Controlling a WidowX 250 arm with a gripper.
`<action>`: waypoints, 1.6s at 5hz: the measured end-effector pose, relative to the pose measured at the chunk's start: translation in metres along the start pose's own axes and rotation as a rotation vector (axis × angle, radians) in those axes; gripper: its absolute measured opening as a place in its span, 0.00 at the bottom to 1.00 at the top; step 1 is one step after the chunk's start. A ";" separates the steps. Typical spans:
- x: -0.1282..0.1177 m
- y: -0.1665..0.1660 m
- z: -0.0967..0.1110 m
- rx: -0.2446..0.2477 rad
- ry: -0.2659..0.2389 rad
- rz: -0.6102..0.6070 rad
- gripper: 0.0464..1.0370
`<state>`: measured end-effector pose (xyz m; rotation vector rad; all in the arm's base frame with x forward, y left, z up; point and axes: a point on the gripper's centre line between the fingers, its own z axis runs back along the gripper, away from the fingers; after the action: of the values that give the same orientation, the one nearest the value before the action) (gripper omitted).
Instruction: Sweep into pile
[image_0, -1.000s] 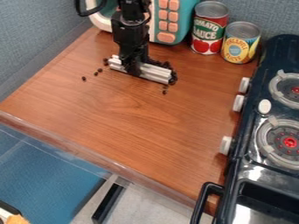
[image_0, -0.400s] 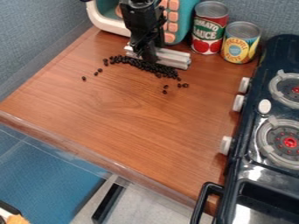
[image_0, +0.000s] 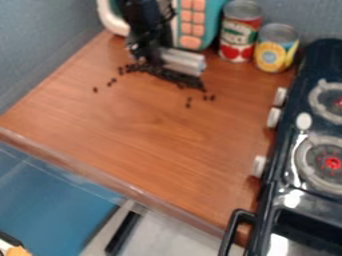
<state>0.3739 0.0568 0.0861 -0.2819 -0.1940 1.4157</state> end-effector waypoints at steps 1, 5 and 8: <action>0.018 0.024 0.005 0.011 -0.025 -0.023 0.32; 0.107 0.102 -0.015 0.118 -0.105 -0.136 0.32; 0.100 0.092 -0.039 0.184 -0.132 -0.202 0.32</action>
<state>0.3138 0.1648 0.0173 -0.0161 -0.1930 1.2425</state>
